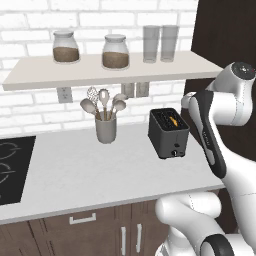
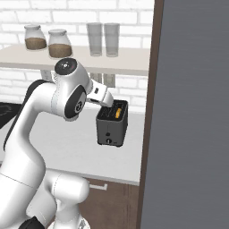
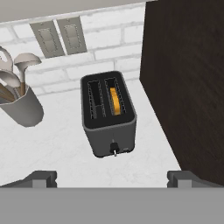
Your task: Start the toaster. Once the lever pops up, take the bread to the plate on the dining counter.
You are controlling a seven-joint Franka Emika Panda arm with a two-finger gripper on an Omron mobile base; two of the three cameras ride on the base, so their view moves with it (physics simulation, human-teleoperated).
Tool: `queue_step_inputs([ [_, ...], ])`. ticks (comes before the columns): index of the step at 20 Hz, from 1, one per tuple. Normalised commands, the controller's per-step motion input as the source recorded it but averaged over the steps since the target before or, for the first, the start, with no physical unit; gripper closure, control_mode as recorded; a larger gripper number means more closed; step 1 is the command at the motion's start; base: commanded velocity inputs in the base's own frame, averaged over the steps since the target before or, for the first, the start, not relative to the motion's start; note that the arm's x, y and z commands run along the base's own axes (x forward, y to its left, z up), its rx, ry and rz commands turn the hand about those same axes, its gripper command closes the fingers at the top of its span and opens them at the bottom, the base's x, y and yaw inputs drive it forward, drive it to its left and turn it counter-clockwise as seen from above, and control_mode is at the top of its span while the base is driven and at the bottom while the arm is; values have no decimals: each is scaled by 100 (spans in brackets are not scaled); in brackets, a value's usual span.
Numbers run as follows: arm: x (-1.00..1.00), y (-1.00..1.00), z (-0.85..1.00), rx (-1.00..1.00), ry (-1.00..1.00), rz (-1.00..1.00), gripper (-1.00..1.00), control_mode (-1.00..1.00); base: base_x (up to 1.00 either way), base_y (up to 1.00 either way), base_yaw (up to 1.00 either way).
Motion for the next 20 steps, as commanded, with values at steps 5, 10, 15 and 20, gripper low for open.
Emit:
queue_step_inputs([
  [5,0,0,0,0,0,0,-100,-100,0,0,0],
  [10,0,0,0,0,0,0,-100,-100,0,0,0],
  [15,0,0,0,0,0,0,-100,-100,0,0,0],
  [20,0,0,0,0,0,0,-100,-100,0,0,0],
])
